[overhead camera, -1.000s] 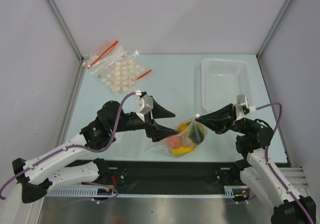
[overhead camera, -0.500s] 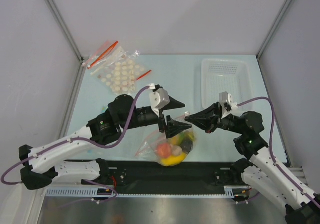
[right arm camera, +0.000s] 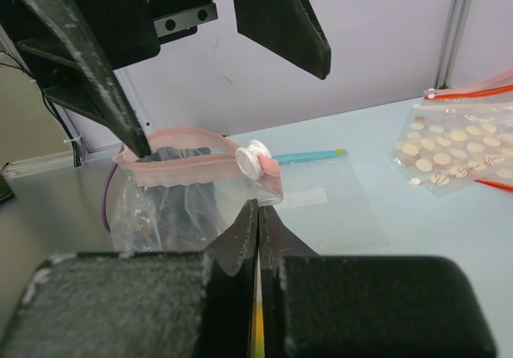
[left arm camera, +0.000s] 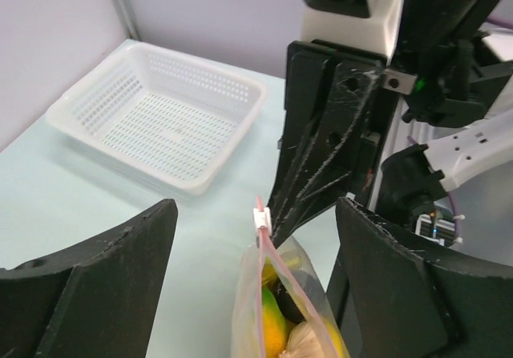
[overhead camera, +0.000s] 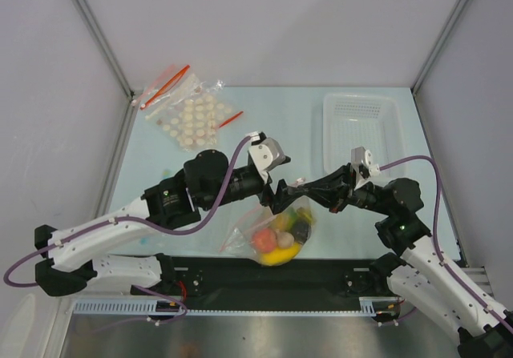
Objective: Place the food in the zip-top bag and seal the zipper
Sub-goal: Zip the zipper food storage bag at the center of the board.
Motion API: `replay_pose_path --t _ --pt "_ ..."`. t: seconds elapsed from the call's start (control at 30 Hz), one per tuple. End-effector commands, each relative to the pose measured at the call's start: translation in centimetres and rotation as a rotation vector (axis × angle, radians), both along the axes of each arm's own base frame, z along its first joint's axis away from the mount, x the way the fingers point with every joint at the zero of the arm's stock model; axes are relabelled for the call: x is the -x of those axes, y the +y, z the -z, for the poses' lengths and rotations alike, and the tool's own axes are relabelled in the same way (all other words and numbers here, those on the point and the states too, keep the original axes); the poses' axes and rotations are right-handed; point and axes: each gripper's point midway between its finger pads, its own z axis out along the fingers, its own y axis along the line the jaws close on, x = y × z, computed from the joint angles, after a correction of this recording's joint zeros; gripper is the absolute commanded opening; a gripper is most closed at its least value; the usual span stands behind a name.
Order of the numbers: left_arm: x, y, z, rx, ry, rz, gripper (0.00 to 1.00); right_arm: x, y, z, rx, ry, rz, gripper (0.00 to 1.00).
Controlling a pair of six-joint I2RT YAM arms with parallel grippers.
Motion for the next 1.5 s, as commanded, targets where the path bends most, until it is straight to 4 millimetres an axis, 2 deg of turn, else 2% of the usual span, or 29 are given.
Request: replay_pose_path --t 0.0,0.17,0.3,0.47,0.5,0.6,0.83,0.97,1.13,1.37,1.47 --pt "-1.0 0.0 -1.2 -0.009 -0.034 -0.054 0.84 0.8 -0.3 -2.8 -0.044 -0.1 -0.005 0.0" --pt "-1.4 -0.8 -0.2 -0.054 -0.024 -0.06 0.77 0.7 -0.3 -2.8 -0.043 -0.1 -0.003 0.0" --pt "-1.6 -1.1 0.4 -0.075 -0.019 -0.066 0.56 0.8 -0.3 -2.8 -0.044 -0.101 -0.003 0.0" --pt "-1.6 -0.9 0.7 -0.085 -0.022 -0.066 0.37 0.7 -0.3 -2.9 -0.045 -0.097 0.003 0.0" --pt "-1.5 -0.9 0.6 -0.08 -0.022 -0.064 0.23 0.7 -0.3 -2.9 -0.045 -0.098 0.003 0.0" --pt "-1.2 -0.6 0.5 -0.071 -0.022 -0.055 0.01 0.5 -0.4 -2.9 -0.047 -0.092 0.016 0.0" --pt "-0.6 -0.1 0.1 -0.057 -0.014 -0.038 0.0 0.1 -0.7 -3.1 -0.064 -0.087 0.054 0.0" --pt "-0.1 0.1 0.2 -0.051 -0.004 -0.017 0.02 -0.6 -1.6 -3.5 -0.102 -0.079 0.13 0.0" --pt "0.1 0.0 1.4 -0.082 0.014 -0.004 0.04 -0.8 -2.3 -3.9 -0.136 -0.074 0.183 0.0" --pt "0.5 0.2 2.3 -0.079 0.025 0.01 0.03 -2.9 -3.8 -4.2 -0.183 -0.009 0.32 0.0" --pt "0.6 0.1 2.5 -0.084 0.028 0.013 0.03 -2.8 -4.2 -4.5 -0.198 -0.022 0.331 0.0"
